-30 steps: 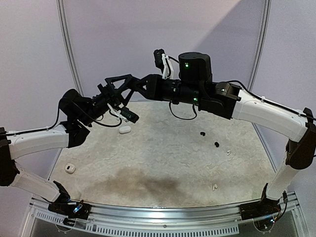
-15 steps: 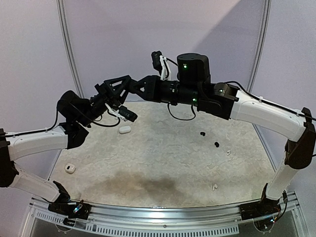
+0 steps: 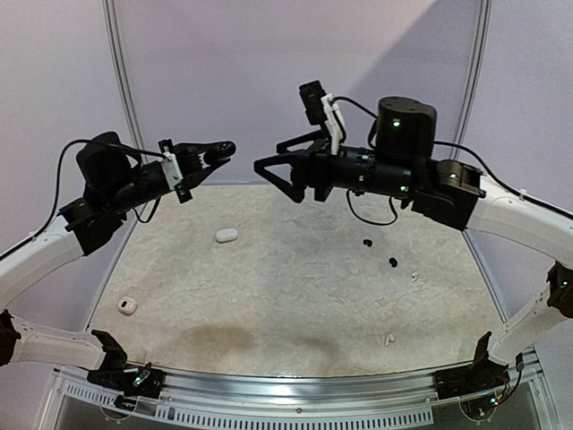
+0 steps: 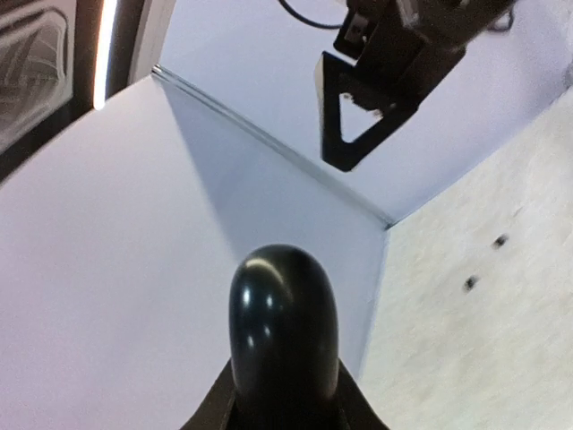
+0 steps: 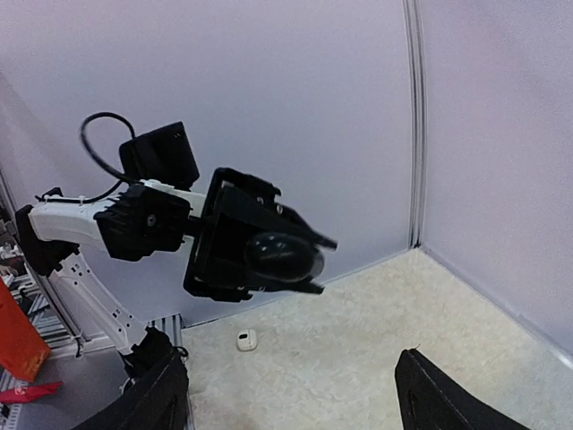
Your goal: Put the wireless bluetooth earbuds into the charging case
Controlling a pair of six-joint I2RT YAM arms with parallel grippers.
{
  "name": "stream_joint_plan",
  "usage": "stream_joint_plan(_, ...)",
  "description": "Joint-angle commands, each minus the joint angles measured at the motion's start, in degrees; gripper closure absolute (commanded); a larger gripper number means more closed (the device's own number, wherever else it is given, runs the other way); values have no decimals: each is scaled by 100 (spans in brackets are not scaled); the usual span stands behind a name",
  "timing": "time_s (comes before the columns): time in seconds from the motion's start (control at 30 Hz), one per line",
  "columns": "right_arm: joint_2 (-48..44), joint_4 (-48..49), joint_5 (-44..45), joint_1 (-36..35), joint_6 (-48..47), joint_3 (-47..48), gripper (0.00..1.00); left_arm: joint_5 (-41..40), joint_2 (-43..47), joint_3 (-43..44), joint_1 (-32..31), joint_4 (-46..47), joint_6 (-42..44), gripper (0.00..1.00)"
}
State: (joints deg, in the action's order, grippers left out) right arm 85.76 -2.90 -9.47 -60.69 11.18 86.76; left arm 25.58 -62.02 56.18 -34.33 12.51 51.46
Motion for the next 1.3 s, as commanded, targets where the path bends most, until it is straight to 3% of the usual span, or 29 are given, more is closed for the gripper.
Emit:
stream_joint_plan(0.0, -413, 292, -34, 22, -1372, -197, 20, 2304, 3, -14, 214, -923, -3821, 100)
stream_joint_plan(0.13, -251, 409, -465, 29, -1482, -132, 26, 3000, -189, -325, 216, 904, -6008, 100)
stream_joint_plan(0.27, 83, 455, -957, 28, -1412, 168, 32, 3067, -339, -346, 207, 1694, -6755, 100)
stream_joint_plan(0.43, 452, 587, -1474, 28, -1396, 392, 36, 3079, -296, -391, 189, 1781, -6906, 100)
stream_joint_plan(0.87, 914, 1087, -1706, 30, -1148, 627, 55, 3086, -379, -369, 137, 1819, -6859, 100)
stream_joint_plan(1.27, 1274, 850, -1903, 25, -877, 1043, 80, 3070, -346, -371, 128, 1834, -6755, 100)
